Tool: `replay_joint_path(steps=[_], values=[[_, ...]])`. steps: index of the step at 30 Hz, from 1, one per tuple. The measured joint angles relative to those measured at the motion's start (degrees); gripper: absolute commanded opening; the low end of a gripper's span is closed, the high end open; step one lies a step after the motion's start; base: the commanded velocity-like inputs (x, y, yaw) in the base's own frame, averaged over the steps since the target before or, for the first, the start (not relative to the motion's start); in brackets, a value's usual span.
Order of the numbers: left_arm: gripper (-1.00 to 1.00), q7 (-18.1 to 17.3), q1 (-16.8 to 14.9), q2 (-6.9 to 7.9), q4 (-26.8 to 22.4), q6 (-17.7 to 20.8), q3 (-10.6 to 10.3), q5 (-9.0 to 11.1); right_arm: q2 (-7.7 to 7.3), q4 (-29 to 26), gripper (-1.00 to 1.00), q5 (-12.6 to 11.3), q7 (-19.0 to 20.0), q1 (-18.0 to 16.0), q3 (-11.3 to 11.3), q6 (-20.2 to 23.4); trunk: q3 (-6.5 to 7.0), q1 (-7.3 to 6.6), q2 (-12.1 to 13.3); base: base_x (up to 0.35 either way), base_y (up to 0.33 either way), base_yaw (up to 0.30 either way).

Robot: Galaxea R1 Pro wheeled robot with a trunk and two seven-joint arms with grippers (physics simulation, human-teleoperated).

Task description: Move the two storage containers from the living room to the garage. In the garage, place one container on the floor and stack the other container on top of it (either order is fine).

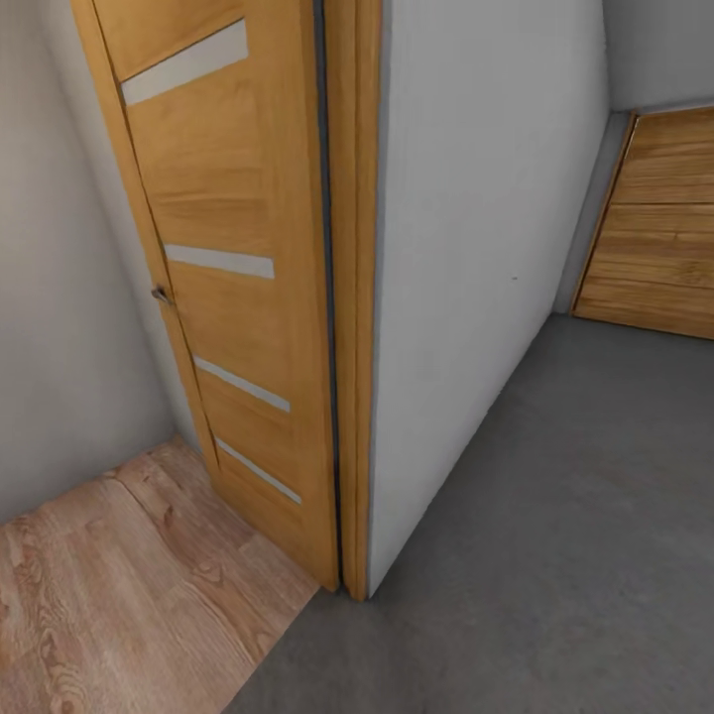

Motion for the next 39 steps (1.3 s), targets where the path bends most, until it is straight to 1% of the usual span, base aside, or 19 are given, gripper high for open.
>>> replay_joint_path(steps=[6, 10, 30, 39], values=[[1.0, 0.0, 0.0, 0.0, 0.0, 0.0, 0.0, 0.0, 0.0, 0.0, 1.0, 0.0, 0.0, 0.0, 0.03, 0.0, 0.0, 0.0, 0.0, 0.307, 0.0, 0.004], [1.0, 0.0, 0.01, 0.0, -0.01, 0.0, 0.0, 0.0, 0.0, 0.0, 1.0, 0.06, 0.0, -0.02, 0.05, -0.04, 0.0, 0.02, 0.0, 0.167, 0.0, 0.155], [1.0, 0.03, 0.01, 0.0, -0.02, -0.01, 0.0, 0.0, 0.0, 0.0, 1.0, 0.09, 0.0, -0.02, 0.04, -0.07, 0.0, 0.03, 0.01, 0.006, 0.0, 0.261], [1.0, 0.06, 0.0, 0.0, 0.0, -0.08, 0.0, 0.0, 0.0, 0.0, 1.0, 0.09, 0.06, 0.01, 0.01, -0.08, 0.0, 0.03, 0.0, 0.0, 0.0, 0.043]])
